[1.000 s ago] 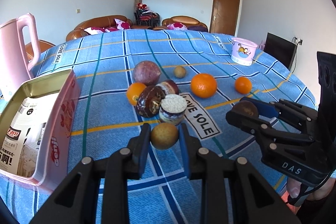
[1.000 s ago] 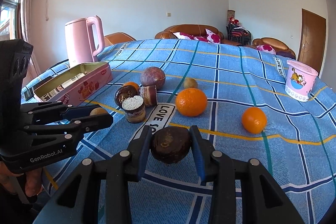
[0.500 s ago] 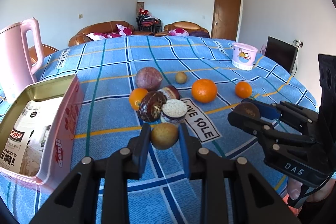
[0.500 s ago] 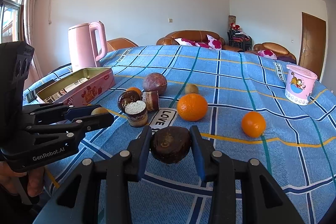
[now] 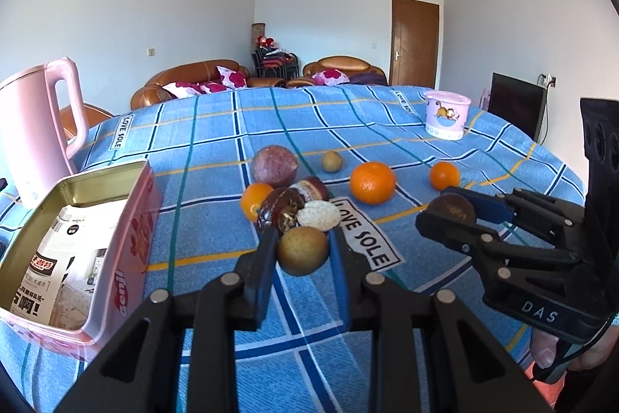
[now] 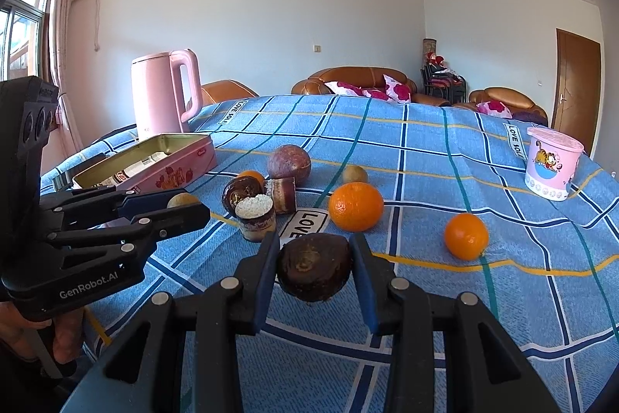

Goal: Organize fruits
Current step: 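Close left tool on small brown fruit while right tool grasps dark brown fruit, then carry both fruits over the pink tin and open both tools to drop them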

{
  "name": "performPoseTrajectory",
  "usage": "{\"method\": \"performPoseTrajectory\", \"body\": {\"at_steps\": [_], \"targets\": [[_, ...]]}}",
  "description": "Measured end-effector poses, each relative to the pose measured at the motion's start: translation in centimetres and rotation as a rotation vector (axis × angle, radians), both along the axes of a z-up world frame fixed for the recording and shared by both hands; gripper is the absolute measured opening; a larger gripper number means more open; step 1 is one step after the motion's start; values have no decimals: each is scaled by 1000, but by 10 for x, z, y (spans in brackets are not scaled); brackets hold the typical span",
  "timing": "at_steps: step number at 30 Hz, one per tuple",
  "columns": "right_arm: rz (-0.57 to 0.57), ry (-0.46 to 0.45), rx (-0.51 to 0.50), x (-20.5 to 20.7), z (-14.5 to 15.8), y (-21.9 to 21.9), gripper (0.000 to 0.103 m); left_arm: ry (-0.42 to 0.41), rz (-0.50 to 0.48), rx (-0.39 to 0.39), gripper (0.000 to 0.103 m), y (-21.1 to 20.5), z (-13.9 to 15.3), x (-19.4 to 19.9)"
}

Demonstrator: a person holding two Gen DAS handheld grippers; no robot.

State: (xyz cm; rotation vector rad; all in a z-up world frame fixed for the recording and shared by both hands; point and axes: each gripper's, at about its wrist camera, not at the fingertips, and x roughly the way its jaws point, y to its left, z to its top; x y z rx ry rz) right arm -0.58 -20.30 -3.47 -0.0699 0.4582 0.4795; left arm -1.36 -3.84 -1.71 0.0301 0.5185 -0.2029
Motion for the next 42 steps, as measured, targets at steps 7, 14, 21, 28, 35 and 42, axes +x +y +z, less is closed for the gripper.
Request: {"method": "performPoseTrajectory", "body": {"at_steps": [7, 14, 21, 28, 35, 42], "targets": [[2, -32, 11, -5, 2, -1, 39, -37, 3, -4, 28, 1, 5, -4], [-16, -45, 4, -7, 5, 0, 39, -81, 11, 5, 28, 3, 15, -11], [-7, -67, 11, -10, 18, 4, 39, -105, 31, 13, 28, 9, 22, -15], [32, -73, 19, -5, 33, 16, 39, -118, 86, 8, 28, 28, 32, -15], [90, -73, 32, 6, 51, 40, 39, -118, 157, 2, 28, 58, 38, -13], [148, -63, 44, 17, 70, 70, 39, -102, 224, -13, 28, 90, 41, -9]]}}
